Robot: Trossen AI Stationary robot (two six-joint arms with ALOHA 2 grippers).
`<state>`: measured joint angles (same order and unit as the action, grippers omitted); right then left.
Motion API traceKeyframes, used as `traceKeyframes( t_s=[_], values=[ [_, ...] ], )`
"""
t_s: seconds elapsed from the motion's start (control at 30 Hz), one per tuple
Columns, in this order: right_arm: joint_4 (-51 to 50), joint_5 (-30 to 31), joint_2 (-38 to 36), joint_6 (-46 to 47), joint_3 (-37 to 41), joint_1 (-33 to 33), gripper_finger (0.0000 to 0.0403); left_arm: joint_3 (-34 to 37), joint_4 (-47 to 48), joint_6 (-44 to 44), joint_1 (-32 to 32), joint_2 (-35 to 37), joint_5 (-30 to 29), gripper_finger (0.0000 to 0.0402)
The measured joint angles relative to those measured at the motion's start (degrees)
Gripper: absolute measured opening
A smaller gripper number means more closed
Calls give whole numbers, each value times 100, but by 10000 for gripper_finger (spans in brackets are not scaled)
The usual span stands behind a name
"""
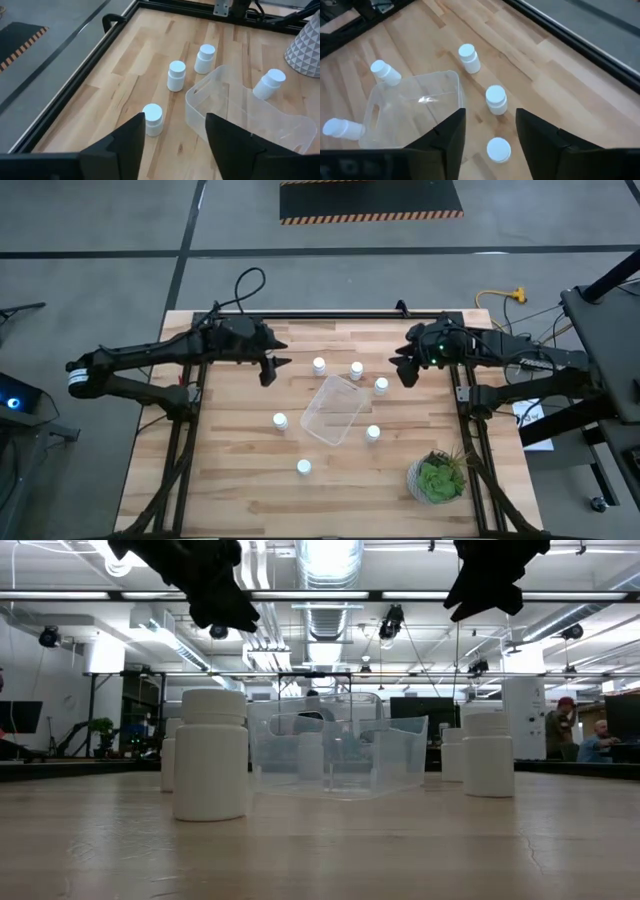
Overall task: Pick and place pill bottles into a basket
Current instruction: Put the medicine bottle into the transparent bin
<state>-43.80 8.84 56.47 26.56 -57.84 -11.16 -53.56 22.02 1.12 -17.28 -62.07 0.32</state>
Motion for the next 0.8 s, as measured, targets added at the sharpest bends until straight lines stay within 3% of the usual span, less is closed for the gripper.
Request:
traceKeyframes(
  t_s=[0.27,0.8],
  values=[
    [-57,-138,370,-36,0,-2,216,0,4,0,-2,-41,-12,249],
    [-201,-504,825,-102,0,1,248,5,2,0,-2,-11,-31,254]
  ],
)
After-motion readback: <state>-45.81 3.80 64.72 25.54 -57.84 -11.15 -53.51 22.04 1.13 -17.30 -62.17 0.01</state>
